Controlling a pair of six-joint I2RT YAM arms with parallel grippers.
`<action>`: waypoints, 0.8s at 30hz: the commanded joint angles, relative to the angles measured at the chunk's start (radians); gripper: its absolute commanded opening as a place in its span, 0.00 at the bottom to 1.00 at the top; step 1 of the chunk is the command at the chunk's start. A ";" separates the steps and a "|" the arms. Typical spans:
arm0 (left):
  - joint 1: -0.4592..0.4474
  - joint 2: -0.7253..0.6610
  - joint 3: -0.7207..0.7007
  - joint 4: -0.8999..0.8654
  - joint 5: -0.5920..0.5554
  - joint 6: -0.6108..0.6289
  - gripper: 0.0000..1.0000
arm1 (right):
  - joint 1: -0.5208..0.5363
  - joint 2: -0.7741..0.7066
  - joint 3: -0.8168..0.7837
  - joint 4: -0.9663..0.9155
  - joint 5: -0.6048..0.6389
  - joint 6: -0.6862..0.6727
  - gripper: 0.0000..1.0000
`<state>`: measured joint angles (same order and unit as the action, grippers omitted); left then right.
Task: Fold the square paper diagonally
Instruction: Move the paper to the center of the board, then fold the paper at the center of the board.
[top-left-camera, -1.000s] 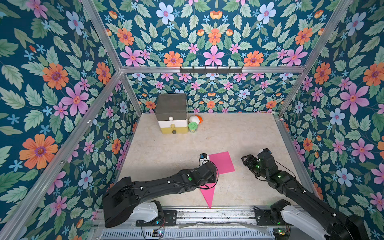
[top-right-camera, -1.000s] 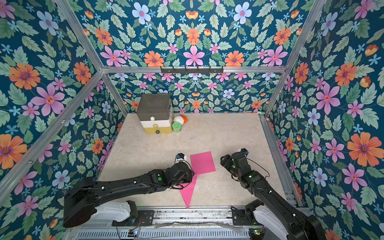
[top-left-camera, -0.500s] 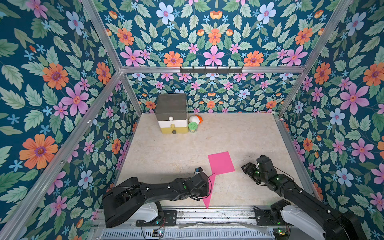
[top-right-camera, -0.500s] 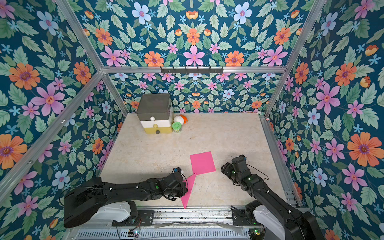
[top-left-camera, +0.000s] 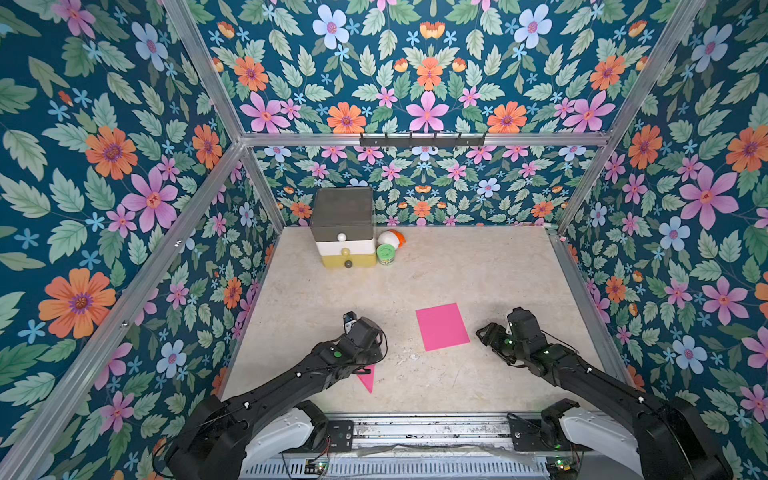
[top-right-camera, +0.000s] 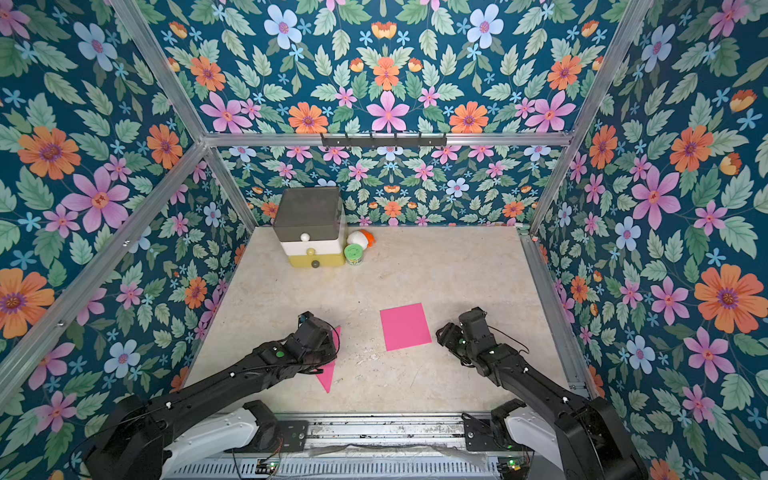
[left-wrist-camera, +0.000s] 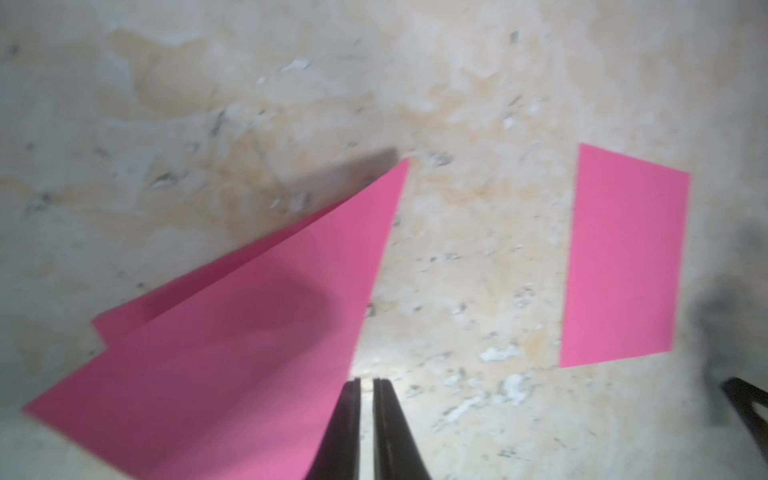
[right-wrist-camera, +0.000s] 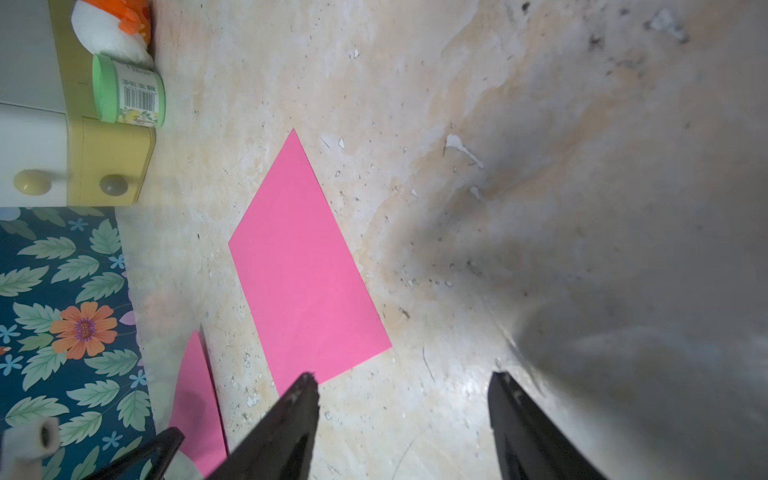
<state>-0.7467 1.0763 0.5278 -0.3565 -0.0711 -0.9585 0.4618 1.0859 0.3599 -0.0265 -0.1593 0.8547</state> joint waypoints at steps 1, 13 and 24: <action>-0.025 0.043 0.071 0.045 0.012 0.088 0.18 | 0.013 0.029 0.009 0.027 0.005 -0.007 0.69; -0.089 0.507 0.262 0.611 0.278 0.048 0.00 | 0.078 0.153 0.033 0.077 0.028 0.060 0.69; -0.089 0.666 0.217 0.701 0.294 0.021 0.00 | 0.096 0.253 0.037 0.145 0.018 0.084 0.69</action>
<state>-0.8368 1.7214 0.7597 0.2996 0.2058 -0.9188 0.5522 1.3098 0.3992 0.1818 -0.1337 0.9237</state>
